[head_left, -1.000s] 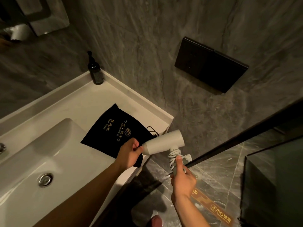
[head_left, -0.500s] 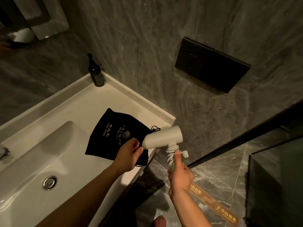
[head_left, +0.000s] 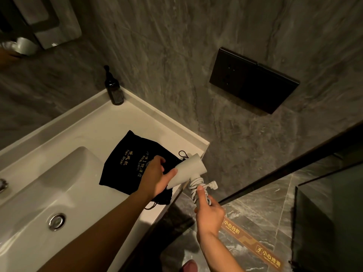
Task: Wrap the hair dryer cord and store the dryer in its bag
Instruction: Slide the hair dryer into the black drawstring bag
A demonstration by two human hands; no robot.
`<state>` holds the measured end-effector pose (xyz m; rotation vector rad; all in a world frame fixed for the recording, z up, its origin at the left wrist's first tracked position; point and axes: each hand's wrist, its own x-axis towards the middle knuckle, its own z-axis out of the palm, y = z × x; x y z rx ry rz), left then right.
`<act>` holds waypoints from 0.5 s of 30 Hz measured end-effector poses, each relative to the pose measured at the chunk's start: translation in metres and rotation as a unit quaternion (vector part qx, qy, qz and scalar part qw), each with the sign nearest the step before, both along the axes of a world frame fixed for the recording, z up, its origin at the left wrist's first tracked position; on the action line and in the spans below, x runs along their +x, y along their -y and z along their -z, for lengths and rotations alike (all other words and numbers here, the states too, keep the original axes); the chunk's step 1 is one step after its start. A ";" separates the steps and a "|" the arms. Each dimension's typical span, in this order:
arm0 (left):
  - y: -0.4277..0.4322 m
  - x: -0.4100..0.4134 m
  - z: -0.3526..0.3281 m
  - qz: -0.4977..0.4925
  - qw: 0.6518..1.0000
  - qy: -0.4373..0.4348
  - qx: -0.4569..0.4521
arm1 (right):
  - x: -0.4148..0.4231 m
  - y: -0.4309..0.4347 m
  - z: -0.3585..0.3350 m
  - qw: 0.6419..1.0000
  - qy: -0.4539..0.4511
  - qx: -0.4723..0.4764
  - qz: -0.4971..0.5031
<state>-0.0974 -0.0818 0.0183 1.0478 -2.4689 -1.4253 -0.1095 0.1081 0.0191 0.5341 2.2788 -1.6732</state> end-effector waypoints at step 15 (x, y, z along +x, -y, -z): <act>0.009 -0.042 -0.032 -0.002 0.999 -0.004 0.032 | 0.006 0.001 -0.010 0.996 -0.018 -0.024 -0.080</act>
